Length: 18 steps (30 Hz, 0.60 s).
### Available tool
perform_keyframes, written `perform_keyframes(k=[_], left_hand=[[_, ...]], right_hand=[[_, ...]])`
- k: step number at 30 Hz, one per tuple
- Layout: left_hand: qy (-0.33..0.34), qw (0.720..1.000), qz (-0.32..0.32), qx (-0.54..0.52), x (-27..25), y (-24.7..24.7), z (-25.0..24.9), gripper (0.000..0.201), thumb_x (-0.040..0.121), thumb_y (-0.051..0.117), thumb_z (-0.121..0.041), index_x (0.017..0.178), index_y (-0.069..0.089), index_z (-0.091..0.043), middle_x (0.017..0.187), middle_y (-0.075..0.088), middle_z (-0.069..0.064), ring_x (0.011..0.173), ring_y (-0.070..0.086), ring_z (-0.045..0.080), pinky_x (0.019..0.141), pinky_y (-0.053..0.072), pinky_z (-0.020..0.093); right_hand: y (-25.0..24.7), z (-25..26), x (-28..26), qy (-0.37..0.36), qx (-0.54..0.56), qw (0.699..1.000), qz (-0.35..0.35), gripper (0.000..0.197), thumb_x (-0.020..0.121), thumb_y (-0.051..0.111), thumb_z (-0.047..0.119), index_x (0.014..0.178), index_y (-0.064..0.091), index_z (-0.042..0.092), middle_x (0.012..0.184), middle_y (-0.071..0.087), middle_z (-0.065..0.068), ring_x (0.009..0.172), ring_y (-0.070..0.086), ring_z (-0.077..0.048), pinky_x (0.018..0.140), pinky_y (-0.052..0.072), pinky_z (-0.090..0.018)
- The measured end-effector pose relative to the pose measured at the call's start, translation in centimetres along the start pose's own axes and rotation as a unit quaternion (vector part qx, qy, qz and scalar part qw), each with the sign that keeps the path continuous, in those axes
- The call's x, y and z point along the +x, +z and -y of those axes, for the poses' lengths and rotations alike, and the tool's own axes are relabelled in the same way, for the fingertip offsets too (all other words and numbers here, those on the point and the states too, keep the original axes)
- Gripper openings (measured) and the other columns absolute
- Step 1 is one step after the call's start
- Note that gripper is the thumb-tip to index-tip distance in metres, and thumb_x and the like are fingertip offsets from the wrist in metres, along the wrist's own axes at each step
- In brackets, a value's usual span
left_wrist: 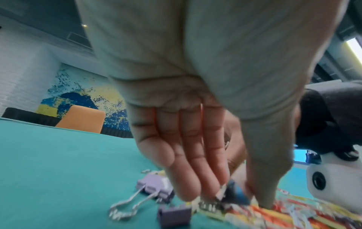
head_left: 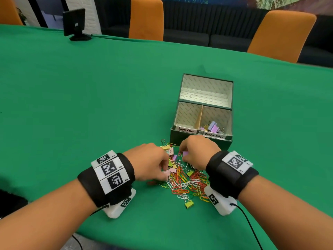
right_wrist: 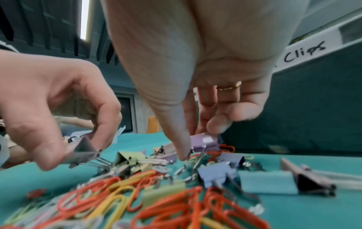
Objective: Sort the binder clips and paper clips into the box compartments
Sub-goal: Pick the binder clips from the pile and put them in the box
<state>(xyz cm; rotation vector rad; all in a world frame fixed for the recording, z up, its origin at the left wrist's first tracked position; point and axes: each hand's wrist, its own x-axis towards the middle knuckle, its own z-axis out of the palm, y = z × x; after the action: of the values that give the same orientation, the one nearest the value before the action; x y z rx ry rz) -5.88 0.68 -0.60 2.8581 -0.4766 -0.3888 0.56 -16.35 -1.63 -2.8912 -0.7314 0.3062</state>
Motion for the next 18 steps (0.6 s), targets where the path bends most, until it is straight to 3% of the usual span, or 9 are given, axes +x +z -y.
perform_keyframes(k=[5, 7, 10, 13, 15, 18], left_hand=[[0.039, 0.997, -0.072, -0.010, 0.5, -1.9, -1.1, 0.024, 0.086, 0.057, -0.044, 0.086, 0.069, -0.024, 0.069, 0.065, -0.010, 0.067, 0.059, 0.012, 0.067, 0.050, 0.025], [0.050, 0.993, -0.104, -0.039, 0.8, -2.6, -1.6, 0.023, 0.087, 0.057, -0.046, 0.088, 0.071, -0.027, 0.066, 0.063, -0.013, 0.064, 0.058, 0.006, 0.065, 0.048, 0.022], [0.067, 0.981, -0.158, -0.085, 1.5, -3.5, -2.5, 0.023, 0.086, 0.058, -0.050, 0.084, 0.070, -0.030, 0.072, 0.068, -0.016, 0.061, 0.056, -0.002, 0.062, 0.048, 0.023], [0.070, 0.971, -0.200, -0.108, 2.6, -4.3, -3.5, 0.024, 0.084, 0.061, -0.051, 0.083, 0.070, -0.029, 0.073, 0.068, -0.016, 0.064, 0.057, -0.002, 0.064, 0.049, 0.025], [0.063, 0.962, -0.232, -0.130, 3.7, -4.9, -4.3, 0.024, 0.083, 0.063, -0.051, 0.083, 0.069, -0.028, 0.075, 0.067, -0.016, 0.064, 0.056, -0.001, 0.065, 0.048, 0.025], [0.048, 0.945, -0.286, -0.150, 5.7, -5.6, -5.2, 0.026, 0.082, 0.063, -0.053, 0.082, 0.068, -0.028, 0.075, 0.066, -0.014, 0.063, 0.053, -0.001, 0.062, 0.047, 0.025]], right_hand=[[-2.1, -0.5, -1.7, -0.009, 0.034, 0.998, -0.061, 0.022, 0.082, 0.059, 0.022, 0.097, 0.075, 0.025, 0.095, 0.071, 0.005, 0.072, 0.056, -0.013, 0.066, 0.043, -0.022], [-3.1, -1.0, -2.5, -0.006, 0.070, 0.992, -0.107, 0.023, 0.082, 0.060, 0.022, 0.100, 0.075, 0.024, 0.091, 0.066, 0.008, 0.074, 0.056, -0.010, 0.069, 0.042, -0.022], [-4.9, -2.4, -2.9, 0.016, 0.126, 0.964, -0.232, 0.017, 0.082, 0.063, 0.023, 0.095, 0.073, 0.028, 0.090, 0.068, 0.012, 0.078, 0.060, -0.009, 0.074, 0.050, -0.027], [-6.4, -4.1, -2.4, 0.040, 0.138, 0.935, -0.325, 0.013, 0.082, 0.065, 0.022, 0.093, 0.071, 0.027, 0.088, 0.070, 0.012, 0.079, 0.061, -0.011, 0.074, 0.051, -0.028], [-7.1, -5.2, -1.8, 0.063, 0.115, 0.931, -0.340, 0.013, 0.084, 0.065, 0.023, 0.095, 0.071, 0.027, 0.093, 0.071, 0.009, 0.082, 0.061, -0.013, 0.074, 0.050, -0.028], [-6.9, -6.6, -1.0, 0.118, 0.066, 0.958, -0.254, 0.020, 0.088, 0.061, 0.029, 0.106, 0.072, 0.027, 0.108, 0.073, 0.004, 0.095, 0.065, -0.020, 0.083, 0.051, -0.032]])
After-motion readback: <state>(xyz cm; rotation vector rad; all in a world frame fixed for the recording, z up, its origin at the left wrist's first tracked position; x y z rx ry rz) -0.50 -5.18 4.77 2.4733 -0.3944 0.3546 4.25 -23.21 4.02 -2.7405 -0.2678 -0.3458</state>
